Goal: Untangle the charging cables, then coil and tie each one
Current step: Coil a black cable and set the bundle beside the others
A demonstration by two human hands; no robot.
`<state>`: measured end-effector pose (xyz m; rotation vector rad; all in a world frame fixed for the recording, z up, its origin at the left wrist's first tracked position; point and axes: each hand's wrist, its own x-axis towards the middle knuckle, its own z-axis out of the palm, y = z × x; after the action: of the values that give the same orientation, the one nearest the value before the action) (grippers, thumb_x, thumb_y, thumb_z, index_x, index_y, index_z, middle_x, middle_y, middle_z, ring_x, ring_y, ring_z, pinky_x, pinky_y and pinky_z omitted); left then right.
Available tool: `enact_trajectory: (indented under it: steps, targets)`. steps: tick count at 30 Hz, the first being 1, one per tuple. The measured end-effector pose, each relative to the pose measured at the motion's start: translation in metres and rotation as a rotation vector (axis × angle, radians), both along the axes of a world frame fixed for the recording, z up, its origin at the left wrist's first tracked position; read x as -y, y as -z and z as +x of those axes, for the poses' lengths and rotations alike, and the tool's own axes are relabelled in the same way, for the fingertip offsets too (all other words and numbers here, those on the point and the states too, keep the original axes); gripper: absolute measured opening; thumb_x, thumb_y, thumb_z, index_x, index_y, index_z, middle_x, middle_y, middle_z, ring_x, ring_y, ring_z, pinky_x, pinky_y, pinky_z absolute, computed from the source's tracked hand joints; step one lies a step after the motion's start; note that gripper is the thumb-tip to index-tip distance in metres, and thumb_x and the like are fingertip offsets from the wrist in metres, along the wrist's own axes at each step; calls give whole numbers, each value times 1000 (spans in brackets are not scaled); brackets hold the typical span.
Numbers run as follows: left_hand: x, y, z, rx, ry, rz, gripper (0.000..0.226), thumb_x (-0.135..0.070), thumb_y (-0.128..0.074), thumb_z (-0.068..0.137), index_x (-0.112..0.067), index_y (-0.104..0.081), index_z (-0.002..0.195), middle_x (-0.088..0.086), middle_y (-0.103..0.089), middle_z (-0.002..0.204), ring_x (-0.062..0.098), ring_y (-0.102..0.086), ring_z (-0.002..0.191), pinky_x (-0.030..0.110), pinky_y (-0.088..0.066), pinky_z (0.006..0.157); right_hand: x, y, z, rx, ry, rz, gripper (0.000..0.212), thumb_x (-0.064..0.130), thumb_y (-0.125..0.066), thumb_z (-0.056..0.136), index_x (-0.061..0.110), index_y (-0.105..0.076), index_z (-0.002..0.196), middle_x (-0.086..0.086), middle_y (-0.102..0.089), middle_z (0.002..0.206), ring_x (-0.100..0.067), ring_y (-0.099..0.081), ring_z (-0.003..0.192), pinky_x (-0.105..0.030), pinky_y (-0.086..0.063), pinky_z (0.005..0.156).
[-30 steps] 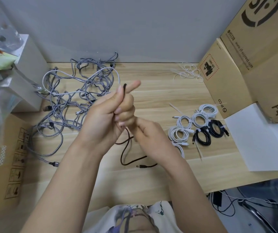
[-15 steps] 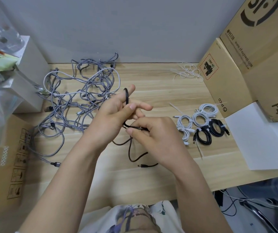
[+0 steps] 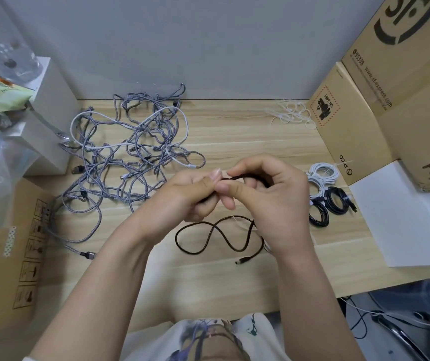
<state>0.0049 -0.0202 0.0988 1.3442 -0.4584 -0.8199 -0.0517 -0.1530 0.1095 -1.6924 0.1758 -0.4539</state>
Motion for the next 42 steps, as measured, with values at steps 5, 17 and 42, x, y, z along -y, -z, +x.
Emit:
enact_trajectory:
  steps: [5,17,42]
  targets:
    - [0,-4,-1,-271,82,-260,39,-48,-47,90,-23,-55,60,-15,-24,45,2,-15,41,17,-14,39,4,-4,3,1,-28,194,12,6,-70,76,16,-64,72,14,-60,58,2,-50,51,-10,-38,51]
    - [16,-10,1,-353,-209,-610,29,-6,-33,92,-1,-49,116,-9,-48,57,3,-45,48,15,-42,52,-16,25,9,-413,-283,-151,48,14,-42,97,50,-52,66,13,-40,47,-7,-34,49,-21,-31,52]
    - [6,4,-3,202,-99,23,26,-23,-38,90,-25,-58,73,-10,-40,49,4,-32,48,14,-28,48,6,-15,-4,-87,0,-127,24,5,-83,63,23,-65,61,20,-45,38,-1,-40,43,-20,-39,50]
